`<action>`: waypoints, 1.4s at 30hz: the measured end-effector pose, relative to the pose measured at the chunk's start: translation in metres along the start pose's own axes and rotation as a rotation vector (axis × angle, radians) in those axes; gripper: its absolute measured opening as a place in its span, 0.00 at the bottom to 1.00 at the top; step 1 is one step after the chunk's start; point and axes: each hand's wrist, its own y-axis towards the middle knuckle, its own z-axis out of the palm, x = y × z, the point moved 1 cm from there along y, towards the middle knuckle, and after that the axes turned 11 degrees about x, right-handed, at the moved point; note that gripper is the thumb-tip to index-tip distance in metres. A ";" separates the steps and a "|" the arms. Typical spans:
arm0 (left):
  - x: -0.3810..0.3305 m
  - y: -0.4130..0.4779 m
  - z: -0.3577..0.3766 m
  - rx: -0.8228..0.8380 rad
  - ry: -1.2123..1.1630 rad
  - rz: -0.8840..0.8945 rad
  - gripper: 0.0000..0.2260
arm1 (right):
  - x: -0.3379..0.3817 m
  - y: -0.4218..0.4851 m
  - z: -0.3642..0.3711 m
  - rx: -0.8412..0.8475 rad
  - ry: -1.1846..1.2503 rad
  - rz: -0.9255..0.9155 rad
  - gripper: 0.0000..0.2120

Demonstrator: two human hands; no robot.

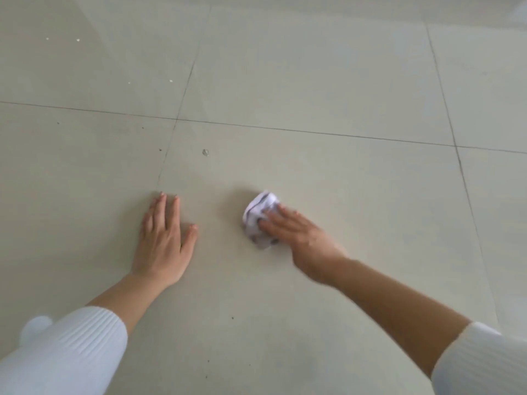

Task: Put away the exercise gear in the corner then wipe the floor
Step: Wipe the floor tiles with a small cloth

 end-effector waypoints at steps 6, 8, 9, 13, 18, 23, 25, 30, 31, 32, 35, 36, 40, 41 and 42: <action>0.010 -0.004 0.000 -0.025 -0.011 0.042 0.30 | -0.047 0.076 -0.060 -0.048 0.032 0.428 0.39; 0.014 -0.004 0.000 -0.021 -0.019 0.052 0.30 | -0.049 0.103 -0.068 -0.086 0.049 0.550 0.37; 0.015 -0.004 0.000 -0.024 -0.025 0.054 0.29 | -0.048 0.115 -0.069 -0.097 0.052 0.587 0.36; 0.013 0.001 -0.006 -0.073 -0.074 0.064 0.26 | -0.031 0.142 -0.060 -0.123 0.075 0.498 0.35; -0.005 0.031 -0.021 -0.193 -0.155 0.103 0.23 | 0.008 0.111 -0.015 -0.079 0.026 -0.029 0.30; -0.041 0.065 -0.025 -0.168 -0.175 0.241 0.25 | -0.026 0.068 -0.025 0.088 -0.080 -0.269 0.28; -0.055 0.073 -0.018 -0.099 -0.111 0.340 0.26 | -0.063 0.070 -0.046 -0.006 -0.029 -0.092 0.30; -0.068 0.080 -0.011 -0.080 -0.025 0.334 0.25 | -0.134 0.114 -0.104 -0.254 0.103 0.587 0.34; -0.068 0.081 -0.012 -0.085 -0.019 0.332 0.25 | -0.137 0.129 -0.111 -0.244 0.098 0.646 0.34; -0.067 0.081 -0.013 -0.090 -0.011 0.334 0.24 | -0.138 0.144 -0.116 -0.232 0.106 0.670 0.34; -0.065 0.081 -0.014 -0.097 -0.006 0.343 0.24 | -0.133 0.169 -0.119 -0.208 0.172 0.653 0.34; -0.065 0.081 -0.015 -0.095 -0.009 0.341 0.23 | -0.128 0.171 -0.117 -0.204 0.193 0.619 0.34; -0.066 0.082 -0.017 -0.087 0.018 0.343 0.24 | -0.100 0.148 -0.089 -0.170 0.167 0.292 0.36; -0.067 0.083 -0.018 -0.084 0.026 0.337 0.24 | -0.093 0.139 -0.080 -0.152 0.148 0.214 0.36; -0.068 0.084 -0.019 -0.081 0.026 0.325 0.24 | -0.087 0.127 -0.072 -0.131 0.138 0.161 0.35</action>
